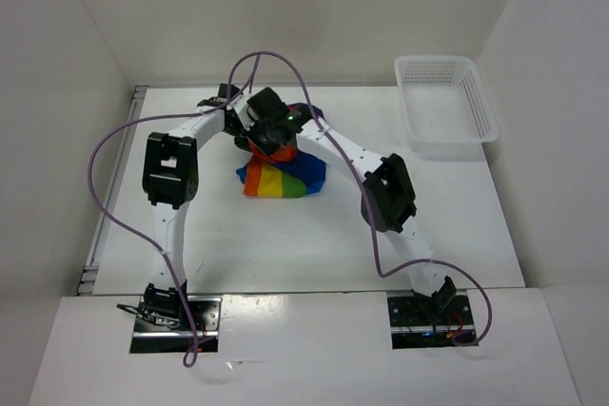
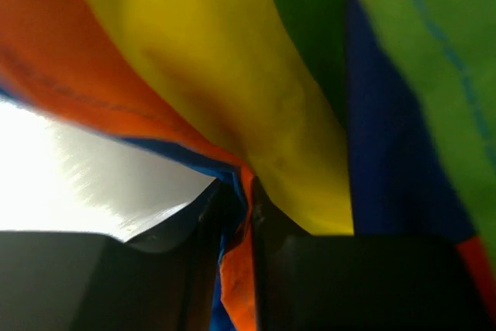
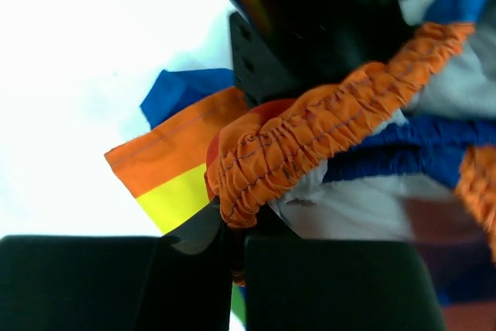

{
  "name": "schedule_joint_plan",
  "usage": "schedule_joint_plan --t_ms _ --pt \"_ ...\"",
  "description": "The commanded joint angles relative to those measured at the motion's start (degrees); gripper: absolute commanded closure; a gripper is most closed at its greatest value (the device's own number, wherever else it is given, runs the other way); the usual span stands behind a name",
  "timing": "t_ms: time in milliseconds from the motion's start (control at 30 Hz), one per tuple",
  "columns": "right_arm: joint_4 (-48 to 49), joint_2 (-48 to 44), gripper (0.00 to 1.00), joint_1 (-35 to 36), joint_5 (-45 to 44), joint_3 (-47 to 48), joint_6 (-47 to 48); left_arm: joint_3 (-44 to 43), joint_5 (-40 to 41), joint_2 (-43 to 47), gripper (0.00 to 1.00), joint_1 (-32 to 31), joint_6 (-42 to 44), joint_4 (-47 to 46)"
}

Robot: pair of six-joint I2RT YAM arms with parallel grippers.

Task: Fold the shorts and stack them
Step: Fold the shorts

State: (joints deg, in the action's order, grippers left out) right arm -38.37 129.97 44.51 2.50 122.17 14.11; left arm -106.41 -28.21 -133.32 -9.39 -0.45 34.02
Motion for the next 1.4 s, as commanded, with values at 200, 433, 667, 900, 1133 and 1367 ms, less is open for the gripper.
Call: schedule_joint_plan --t_ms 200,433,667,900,1133,1367 --pt "-5.8 6.8 0.39 4.6 7.2 20.1 1.5 -0.8 -2.0 -3.4 0.51 2.4 0.4 0.9" --pt "-2.7 2.8 0.27 5.1 10.2 27.2 -5.6 -2.0 8.0 1.6 0.12 11.2 0.4 0.9" --pt "2.9 -8.1 0.22 2.3 1.0 22.2 -10.9 -3.9 20.0 18.8 0.04 17.6 0.4 -3.0" --pt "10.7 -26.2 0.21 -2.1 -4.4 -16.0 -4.3 -1.1 3.7 24.1 0.03 6.8 0.4 16.7" --pt "16.7 -32.4 0.21 -4.9 -3.3 -43.9 -0.8 7.6 1.0 19.6 0.0 0.1 0.4 15.7" --pt "23.2 -29.4 0.2 -4.9 -0.3 -51.8 -3.2 7.1 6.3 16.1 0.0 -0.5 0.4 11.9"
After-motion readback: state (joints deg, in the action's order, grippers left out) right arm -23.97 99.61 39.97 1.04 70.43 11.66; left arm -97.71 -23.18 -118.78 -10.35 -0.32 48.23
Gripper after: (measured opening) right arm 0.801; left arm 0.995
